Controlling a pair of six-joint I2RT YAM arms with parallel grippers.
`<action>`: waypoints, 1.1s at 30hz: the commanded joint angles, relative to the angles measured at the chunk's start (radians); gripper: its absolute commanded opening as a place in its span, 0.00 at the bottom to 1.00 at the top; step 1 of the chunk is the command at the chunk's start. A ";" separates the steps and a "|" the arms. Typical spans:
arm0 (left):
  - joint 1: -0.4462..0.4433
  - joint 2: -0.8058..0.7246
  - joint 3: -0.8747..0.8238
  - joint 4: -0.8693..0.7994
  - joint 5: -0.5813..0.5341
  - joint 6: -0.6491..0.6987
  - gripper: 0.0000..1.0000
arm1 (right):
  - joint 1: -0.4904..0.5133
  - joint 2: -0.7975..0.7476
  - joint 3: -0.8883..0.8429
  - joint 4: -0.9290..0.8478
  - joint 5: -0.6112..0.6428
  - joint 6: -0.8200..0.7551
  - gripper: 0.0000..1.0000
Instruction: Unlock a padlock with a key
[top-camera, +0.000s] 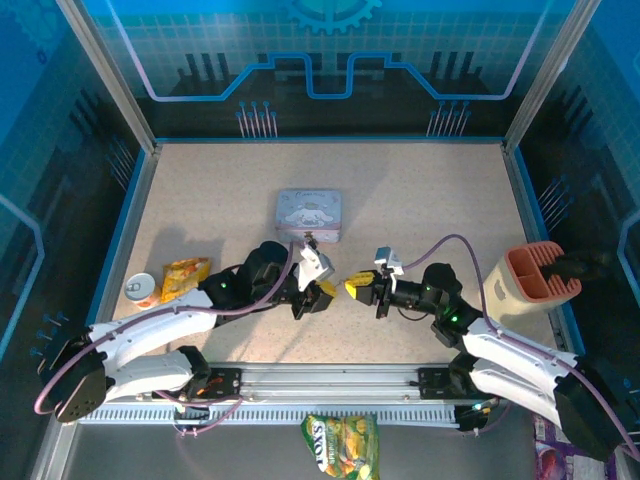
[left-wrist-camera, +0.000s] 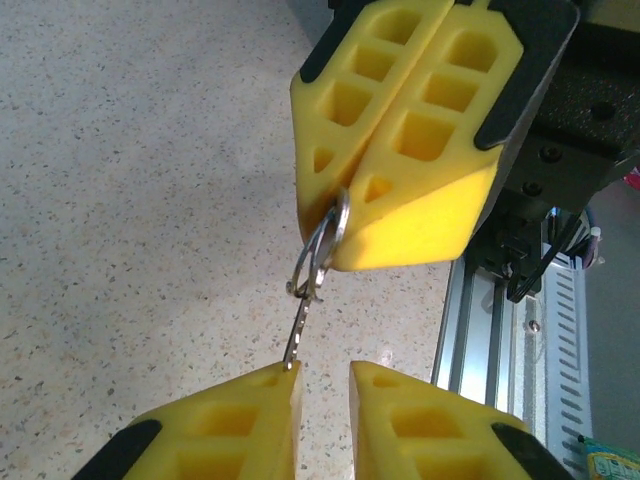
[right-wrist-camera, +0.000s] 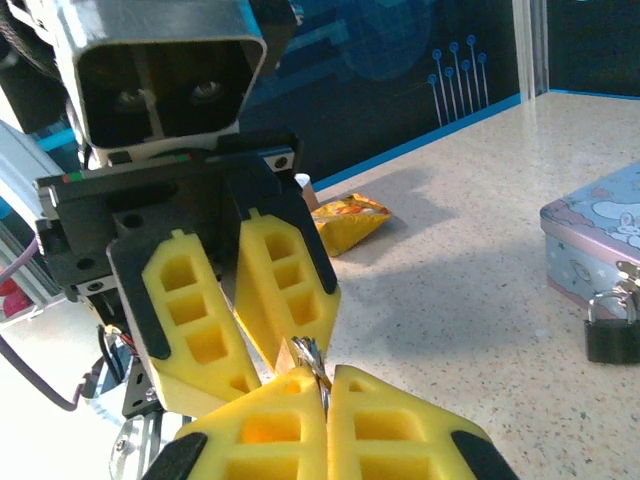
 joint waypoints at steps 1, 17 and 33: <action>0.003 -0.017 -0.038 0.082 0.039 0.044 0.19 | 0.018 0.006 -0.004 0.055 -0.032 0.010 0.00; 0.003 -0.039 -0.090 0.177 0.041 0.098 0.11 | 0.046 -0.016 -0.012 0.019 0.001 -0.020 0.00; 0.002 -0.099 -0.171 0.263 0.044 0.168 0.29 | 0.063 -0.042 -0.015 -0.022 0.007 -0.047 0.00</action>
